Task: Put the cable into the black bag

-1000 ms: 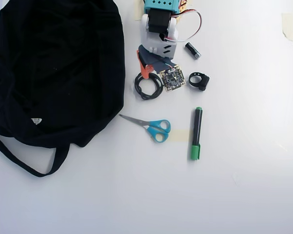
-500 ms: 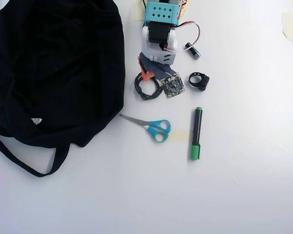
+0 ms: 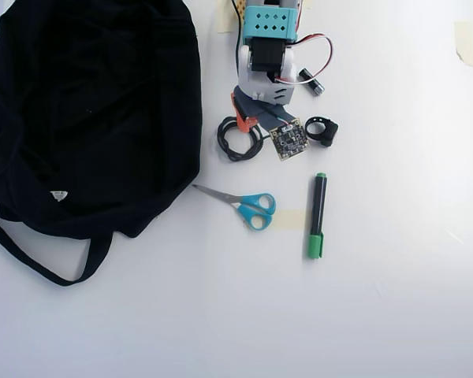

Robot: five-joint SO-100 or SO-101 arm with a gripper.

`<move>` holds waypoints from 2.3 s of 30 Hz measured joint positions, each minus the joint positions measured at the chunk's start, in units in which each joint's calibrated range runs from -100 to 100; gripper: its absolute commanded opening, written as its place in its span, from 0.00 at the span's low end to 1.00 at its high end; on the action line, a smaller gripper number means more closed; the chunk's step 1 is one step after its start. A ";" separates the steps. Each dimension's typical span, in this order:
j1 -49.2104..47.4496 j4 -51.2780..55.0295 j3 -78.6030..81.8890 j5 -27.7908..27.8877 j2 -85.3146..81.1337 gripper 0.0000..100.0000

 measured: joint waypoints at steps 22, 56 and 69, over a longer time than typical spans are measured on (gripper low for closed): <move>-1.03 0.00 0.86 -0.34 4.57 0.29; -2.20 -5.58 1.18 -1.03 11.12 0.25; -1.25 -5.67 1.34 -1.07 11.71 0.03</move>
